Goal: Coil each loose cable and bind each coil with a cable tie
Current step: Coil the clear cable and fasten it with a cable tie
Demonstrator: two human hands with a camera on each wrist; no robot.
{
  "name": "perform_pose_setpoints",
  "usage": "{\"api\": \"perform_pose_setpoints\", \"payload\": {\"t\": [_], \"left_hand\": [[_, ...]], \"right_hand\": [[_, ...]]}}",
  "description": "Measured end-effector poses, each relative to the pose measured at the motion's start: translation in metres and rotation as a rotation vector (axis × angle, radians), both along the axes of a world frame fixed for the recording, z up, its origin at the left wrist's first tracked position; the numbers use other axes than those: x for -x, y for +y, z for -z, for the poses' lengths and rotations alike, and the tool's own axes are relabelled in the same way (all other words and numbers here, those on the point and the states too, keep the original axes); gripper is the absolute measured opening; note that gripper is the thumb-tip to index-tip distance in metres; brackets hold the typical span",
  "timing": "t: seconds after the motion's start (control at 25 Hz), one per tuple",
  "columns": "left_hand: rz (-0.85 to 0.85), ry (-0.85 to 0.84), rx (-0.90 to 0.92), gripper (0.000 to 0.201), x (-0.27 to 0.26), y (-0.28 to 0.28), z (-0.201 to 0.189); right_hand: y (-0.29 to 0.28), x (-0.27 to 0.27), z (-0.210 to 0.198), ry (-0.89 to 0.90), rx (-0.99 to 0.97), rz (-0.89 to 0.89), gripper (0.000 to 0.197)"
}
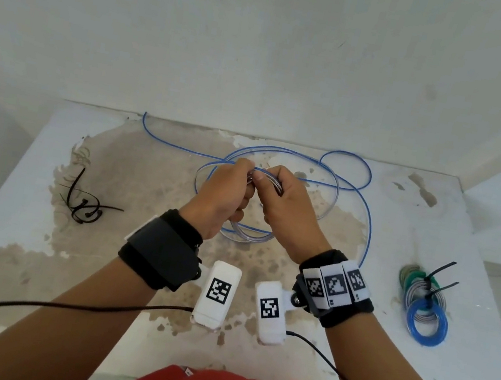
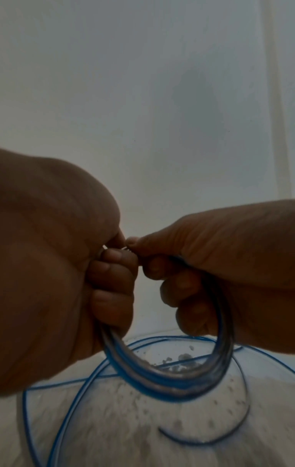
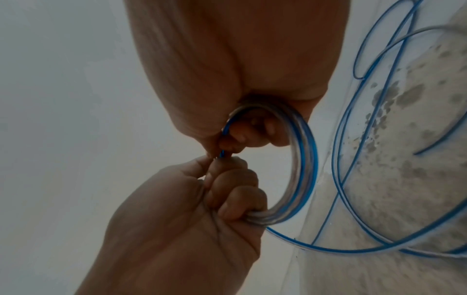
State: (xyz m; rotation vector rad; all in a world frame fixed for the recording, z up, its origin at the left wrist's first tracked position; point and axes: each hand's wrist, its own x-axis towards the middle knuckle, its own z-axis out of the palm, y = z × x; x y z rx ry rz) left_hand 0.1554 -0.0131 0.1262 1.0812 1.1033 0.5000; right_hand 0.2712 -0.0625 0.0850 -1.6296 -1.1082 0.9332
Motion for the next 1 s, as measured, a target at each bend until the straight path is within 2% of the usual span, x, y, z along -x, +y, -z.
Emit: {"api": "perform_pose_setpoints", "payload": {"t": [0.12, 0.24, 0.28, 0.32, 0.4, 0.44, 0.48, 0.52, 0.6, 0.68, 0.72, 0.88, 1.0], "left_hand": [[-0.035, -0.056, 0.028, 0.039, -0.002, 0.000, 0.004], [0.002, -0.091, 0.130, 0.036, 0.002, 0.003, 0.006], [0.055, -0.019, 0.157, 0.040, 0.007, 0.006, 0.005], [0.147, 0.126, 0.136, 0.048, 0.015, 0.009, 0.001], [0.304, 0.491, -0.101, 0.059, 0.029, 0.016, -0.006], [0.272, 0.617, -0.322, 0.055, 0.034, 0.021, -0.007], [0.189, 0.627, -0.531, 0.044, 0.037, 0.026, -0.008], [0.133, 0.544, -0.660, 0.032, 0.036, 0.031, -0.010], [0.239, 0.359, -0.716, 0.028, 0.033, 0.035, -0.008], [0.378, 0.243, -0.635, 0.026, 0.027, 0.031, -0.001], [0.386, 0.184, -0.589, 0.024, 0.025, 0.026, 0.002], [0.257, 0.012, -0.278, 0.019, 0.023, 0.016, 0.009], [0.268, 0.032, -0.170, 0.019, 0.023, 0.016, 0.005]], "right_hand": [[0.001, 0.000, 0.002, 0.027, -0.013, 0.011, 0.028], [0.002, -0.003, -0.003, 0.017, -0.021, 0.019, 0.026], [0.001, -0.007, -0.006, -0.001, -0.022, 0.024, 0.028], [0.000, -0.012, -0.010, -0.015, -0.017, 0.020, 0.028], [-0.003, -0.022, -0.021, -0.028, 0.022, -0.019, 0.027], [-0.006, -0.026, -0.026, -0.029, 0.049, -0.054, 0.026], [-0.007, -0.028, -0.029, -0.021, 0.074, -0.091, 0.025], [-0.007, -0.028, -0.032, -0.005, 0.089, -0.122, 0.025], [-0.005, -0.025, -0.033, 0.028, 0.093, -0.128, 0.025], [-0.001, -0.023, -0.031, 0.058, 0.078, -0.054, 0.024], [0.000, -0.024, -0.028, 0.075, 0.072, -0.015, 0.024], [-0.001, -0.021, -0.017, 0.221, 0.085, 0.033, 0.023], [-0.001, -0.017, -0.014, 0.235, 0.095, 0.030, 0.024]]}}
